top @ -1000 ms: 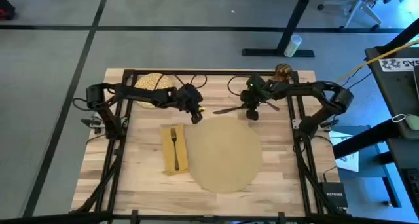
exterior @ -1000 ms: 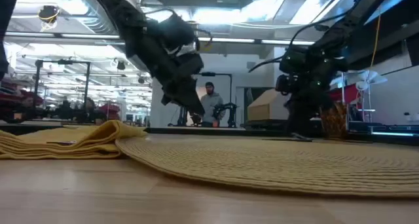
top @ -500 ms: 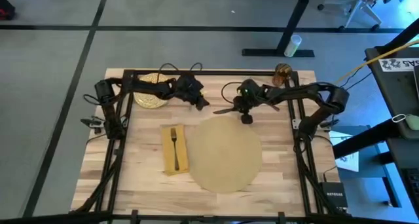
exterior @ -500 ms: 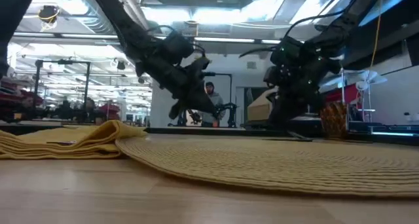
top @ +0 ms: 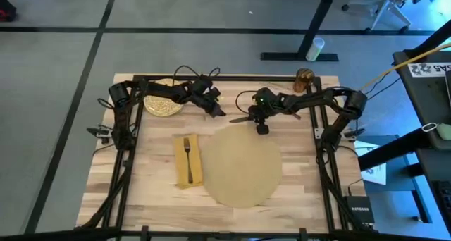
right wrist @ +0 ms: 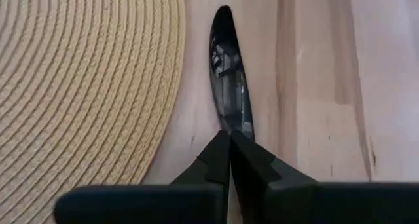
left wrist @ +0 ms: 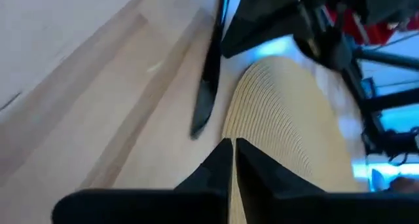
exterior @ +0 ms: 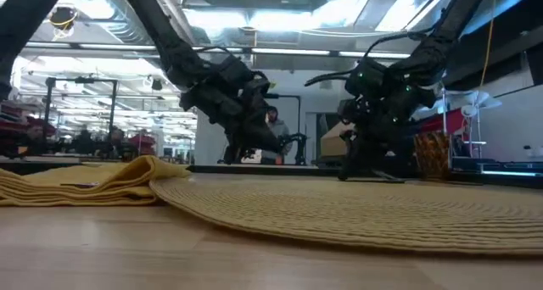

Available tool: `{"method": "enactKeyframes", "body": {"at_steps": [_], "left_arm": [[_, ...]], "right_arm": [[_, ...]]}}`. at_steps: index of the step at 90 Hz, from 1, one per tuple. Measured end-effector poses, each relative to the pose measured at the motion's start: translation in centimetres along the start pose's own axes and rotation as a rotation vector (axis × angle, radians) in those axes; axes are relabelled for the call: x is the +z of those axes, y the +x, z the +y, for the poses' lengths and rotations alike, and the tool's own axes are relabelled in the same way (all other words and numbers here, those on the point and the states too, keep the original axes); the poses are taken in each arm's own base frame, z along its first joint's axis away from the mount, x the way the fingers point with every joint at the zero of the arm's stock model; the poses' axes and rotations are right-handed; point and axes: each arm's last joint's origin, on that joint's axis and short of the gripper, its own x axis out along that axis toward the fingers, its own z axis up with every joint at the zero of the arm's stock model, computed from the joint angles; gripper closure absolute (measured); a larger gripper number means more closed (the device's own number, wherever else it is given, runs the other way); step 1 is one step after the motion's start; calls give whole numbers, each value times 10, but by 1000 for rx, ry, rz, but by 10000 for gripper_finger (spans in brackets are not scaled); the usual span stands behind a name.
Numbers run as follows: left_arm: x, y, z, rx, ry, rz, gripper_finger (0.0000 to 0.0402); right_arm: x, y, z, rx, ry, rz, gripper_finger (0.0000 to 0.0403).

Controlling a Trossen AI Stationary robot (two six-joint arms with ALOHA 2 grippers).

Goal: Set table place
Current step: Put the black table knife on the right of the yellow placemat

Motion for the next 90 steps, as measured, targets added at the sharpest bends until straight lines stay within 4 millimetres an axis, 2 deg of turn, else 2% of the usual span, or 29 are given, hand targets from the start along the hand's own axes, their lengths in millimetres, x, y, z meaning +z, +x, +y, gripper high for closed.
{"method": "enactKeyframes", "body": {"at_steps": [9, 22, 38, 48, 67, 90], "left_arm": [[-1, 3, 2, 94, 72, -14, 400], [9, 10, 0, 172, 155, 2, 400], [21, 33, -4, 178, 206, 54, 400], [23, 40, -6, 244, 227, 124, 400], [29, 38, -11, 196, 191, 168, 400], [45, 24, -19, 107, 98, 277, 400]], "right_arm": [[0, 0, 0, -7, -6, 3, 402], [0, 0, 0, -7, -9, 3, 402], [0, 0, 0, -9, -11, 4, 402], [-1, 0, 0, -9, -12, 10, 402], [-2, 0, 1, 5, -9, 17, 402], [-2, -1, 1, 8, -10, 20, 402]]}}
